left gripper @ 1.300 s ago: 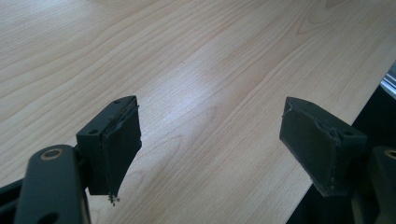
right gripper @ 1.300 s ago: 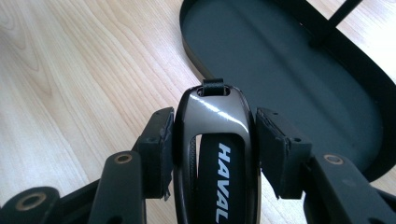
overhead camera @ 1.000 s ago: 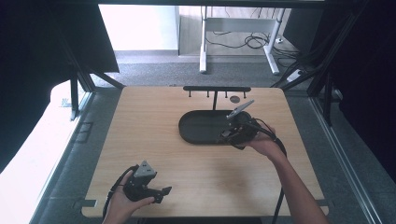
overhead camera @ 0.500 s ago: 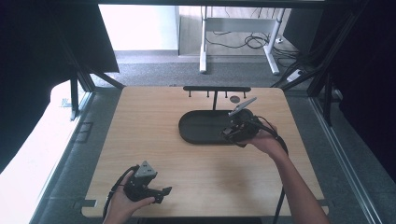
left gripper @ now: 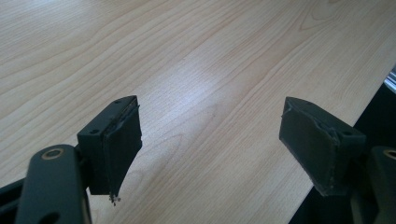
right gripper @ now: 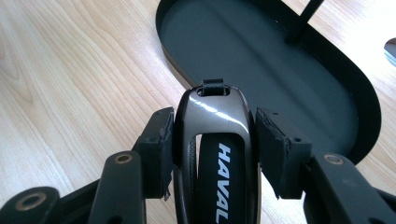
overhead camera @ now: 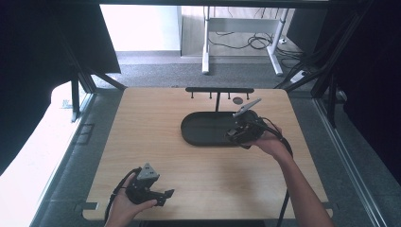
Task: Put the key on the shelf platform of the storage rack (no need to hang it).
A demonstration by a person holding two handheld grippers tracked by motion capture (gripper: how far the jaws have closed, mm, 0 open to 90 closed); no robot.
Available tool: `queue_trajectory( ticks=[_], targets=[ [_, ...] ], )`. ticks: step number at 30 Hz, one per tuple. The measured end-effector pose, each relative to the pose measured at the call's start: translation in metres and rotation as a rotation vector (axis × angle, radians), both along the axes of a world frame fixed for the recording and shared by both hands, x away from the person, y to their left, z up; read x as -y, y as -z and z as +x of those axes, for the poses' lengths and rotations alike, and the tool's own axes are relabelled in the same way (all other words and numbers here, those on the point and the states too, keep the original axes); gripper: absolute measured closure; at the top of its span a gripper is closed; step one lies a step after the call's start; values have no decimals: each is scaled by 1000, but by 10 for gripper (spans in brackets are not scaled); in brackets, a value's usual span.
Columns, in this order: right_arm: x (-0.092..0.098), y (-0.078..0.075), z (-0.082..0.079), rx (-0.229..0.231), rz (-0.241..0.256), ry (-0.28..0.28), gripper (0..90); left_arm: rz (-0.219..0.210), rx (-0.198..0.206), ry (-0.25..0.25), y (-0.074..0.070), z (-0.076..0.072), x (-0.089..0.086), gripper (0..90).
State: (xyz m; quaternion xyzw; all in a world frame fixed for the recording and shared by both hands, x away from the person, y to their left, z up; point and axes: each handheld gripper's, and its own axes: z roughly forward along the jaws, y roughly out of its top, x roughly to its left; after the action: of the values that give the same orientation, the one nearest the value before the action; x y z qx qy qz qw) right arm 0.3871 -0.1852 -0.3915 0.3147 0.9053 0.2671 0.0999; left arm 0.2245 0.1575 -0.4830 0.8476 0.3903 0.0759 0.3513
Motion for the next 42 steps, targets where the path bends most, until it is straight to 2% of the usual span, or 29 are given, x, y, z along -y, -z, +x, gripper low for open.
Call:
queue_trajectory(
  ticks=[9, 18, 22, 29, 42],
  targets=[
    [3, 5, 1, -2, -12, 6, 501, 9, -7, 6, 2, 0, 1, 214],
    [3, 18, 2, -15, -53, 19, 501, 14, -5, 9, 3, 1, 1, 213],
    [5, 23, 1, -18, -67, 25, 500, 38, -12, 20, 5, 1, 2, 211],
    [9, 32, 0, -30, -78, 32, 500, 44, -16, 28, 7, 2, 3, 211],
    [9, 39, -1, -33, -86, 26, 500, 56, -31, 26, 14, 6, 2, 208]
  ],
)
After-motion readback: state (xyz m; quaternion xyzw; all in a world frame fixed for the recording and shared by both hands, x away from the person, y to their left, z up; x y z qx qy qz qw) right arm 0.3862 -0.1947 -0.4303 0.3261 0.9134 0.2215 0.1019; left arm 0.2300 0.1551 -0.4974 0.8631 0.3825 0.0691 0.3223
